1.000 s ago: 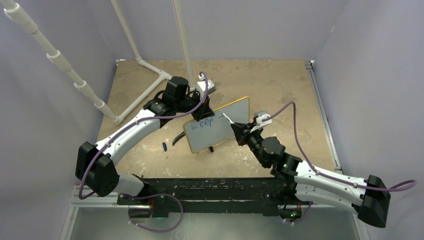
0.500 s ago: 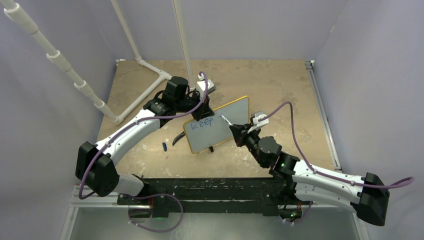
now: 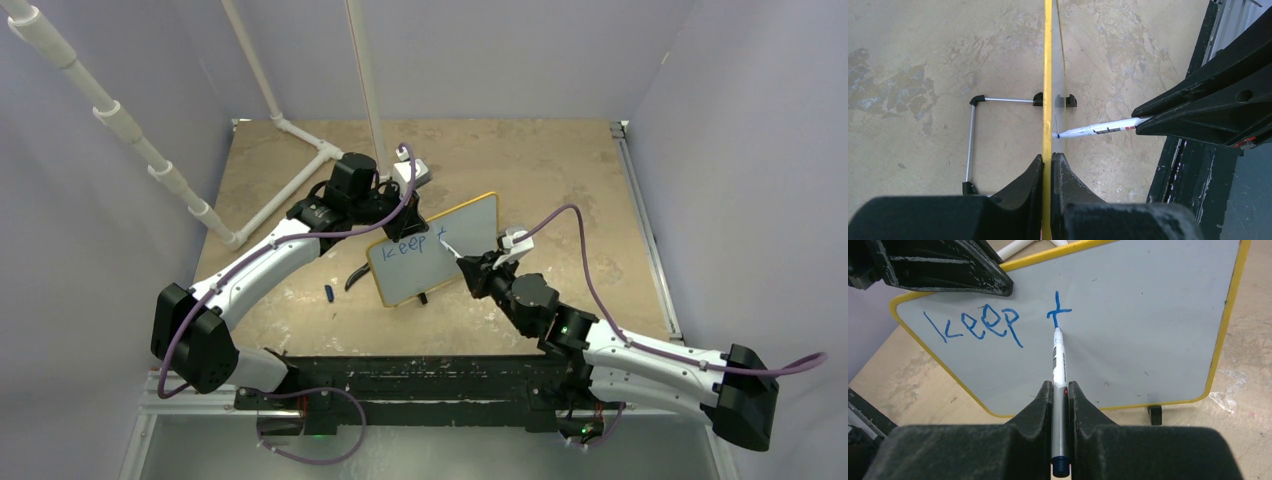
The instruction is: Write a sentence on the whiteboard
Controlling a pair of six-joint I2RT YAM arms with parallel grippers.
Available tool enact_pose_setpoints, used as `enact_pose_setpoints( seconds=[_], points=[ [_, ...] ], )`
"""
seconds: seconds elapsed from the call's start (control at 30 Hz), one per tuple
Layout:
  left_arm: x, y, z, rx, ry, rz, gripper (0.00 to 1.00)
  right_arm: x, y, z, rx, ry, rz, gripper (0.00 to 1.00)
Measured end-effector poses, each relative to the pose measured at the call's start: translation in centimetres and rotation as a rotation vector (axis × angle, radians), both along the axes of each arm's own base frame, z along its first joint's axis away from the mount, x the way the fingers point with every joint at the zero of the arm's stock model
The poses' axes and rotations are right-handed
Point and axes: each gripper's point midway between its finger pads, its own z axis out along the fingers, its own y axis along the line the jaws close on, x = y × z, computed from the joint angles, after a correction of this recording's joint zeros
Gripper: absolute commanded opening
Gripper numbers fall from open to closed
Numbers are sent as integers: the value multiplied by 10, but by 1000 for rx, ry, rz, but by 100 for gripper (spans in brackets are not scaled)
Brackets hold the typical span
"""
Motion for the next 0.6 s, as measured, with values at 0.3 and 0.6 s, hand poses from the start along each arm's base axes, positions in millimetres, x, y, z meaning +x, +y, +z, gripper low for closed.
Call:
enact_pose_setpoints(
  seconds=[0.3,0.6],
  points=[
    [0,0,0,0,0,0,0,-2,-3,-10,-13,40,-12,0],
    [-1,0,0,-2,2,-4,0,-2,-12,3,16,13,-36,0]
  ],
)
